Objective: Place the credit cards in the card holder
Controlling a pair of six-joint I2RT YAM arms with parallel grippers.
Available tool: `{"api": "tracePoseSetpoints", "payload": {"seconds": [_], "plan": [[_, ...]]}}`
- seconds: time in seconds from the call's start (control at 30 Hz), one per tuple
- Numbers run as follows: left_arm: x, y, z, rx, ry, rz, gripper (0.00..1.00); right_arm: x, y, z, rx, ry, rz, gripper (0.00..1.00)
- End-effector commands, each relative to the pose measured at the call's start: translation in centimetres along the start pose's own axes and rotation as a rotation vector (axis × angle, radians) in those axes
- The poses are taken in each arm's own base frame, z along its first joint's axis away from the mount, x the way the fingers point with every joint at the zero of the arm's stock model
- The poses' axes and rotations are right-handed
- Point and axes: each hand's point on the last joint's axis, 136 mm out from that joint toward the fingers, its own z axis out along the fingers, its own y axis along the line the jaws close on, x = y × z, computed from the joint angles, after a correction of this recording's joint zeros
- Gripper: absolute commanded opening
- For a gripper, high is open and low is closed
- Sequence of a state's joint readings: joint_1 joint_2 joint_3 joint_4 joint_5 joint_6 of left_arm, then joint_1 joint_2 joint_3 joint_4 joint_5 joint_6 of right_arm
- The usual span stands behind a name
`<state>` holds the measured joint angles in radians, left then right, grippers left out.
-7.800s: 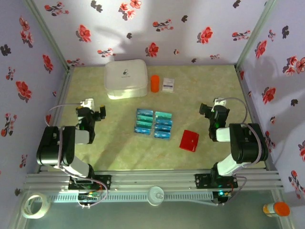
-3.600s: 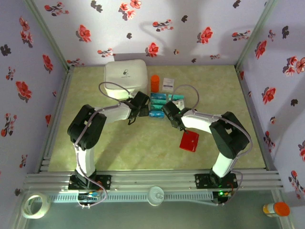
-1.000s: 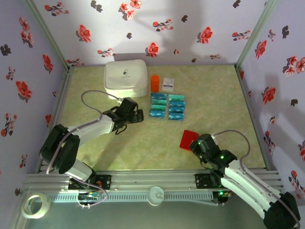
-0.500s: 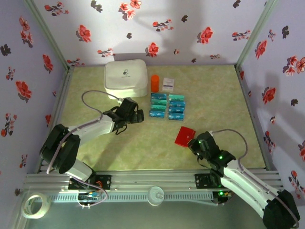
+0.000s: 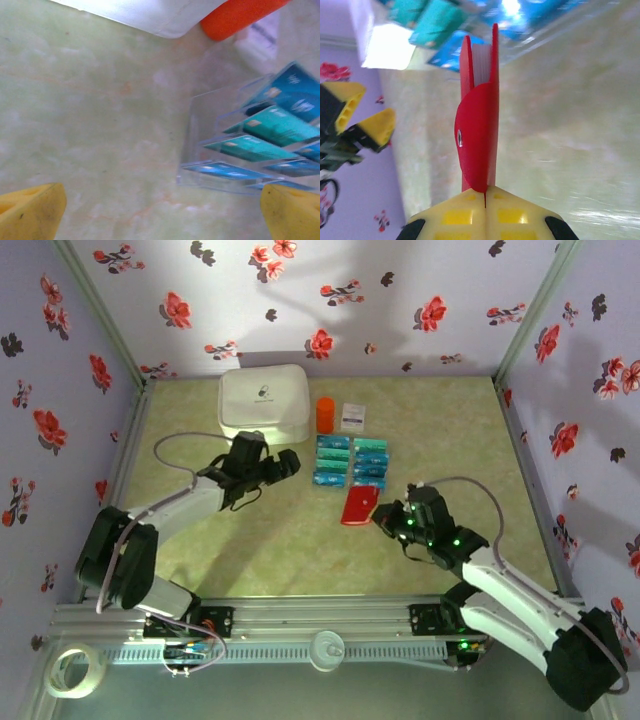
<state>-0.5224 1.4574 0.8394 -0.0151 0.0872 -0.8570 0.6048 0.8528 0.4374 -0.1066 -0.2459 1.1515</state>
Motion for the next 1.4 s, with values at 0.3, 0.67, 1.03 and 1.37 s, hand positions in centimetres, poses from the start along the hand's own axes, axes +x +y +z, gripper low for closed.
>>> {"api": "tracePoseSetpoints", "payload": {"seconds": [0.3,0.67,1.03,1.37], "plan": [[-1.8,-7.5,-3.9,0.569,-0.015,-0.234,1.0,0.9,13.6,2.9,-0.29,0.097,-0.156,0.0],[-2.4,-8.7,-4.9,0.686,-0.042,-0.283,0.85,1.3,16.6,4.8,-0.373,0.137,-0.127,0.0],[-2.0,-8.8,-4.8,0.734,-0.029,-0.28,0.58,1.5,16.3,4.7,-0.375,0.142,-0.122,0.0],[-2.3,-8.7,-5.0,0.757,-0.044,-0.288,0.14,1.6,15.6,5.2,-0.357,0.146,-0.117,0.0]]}}
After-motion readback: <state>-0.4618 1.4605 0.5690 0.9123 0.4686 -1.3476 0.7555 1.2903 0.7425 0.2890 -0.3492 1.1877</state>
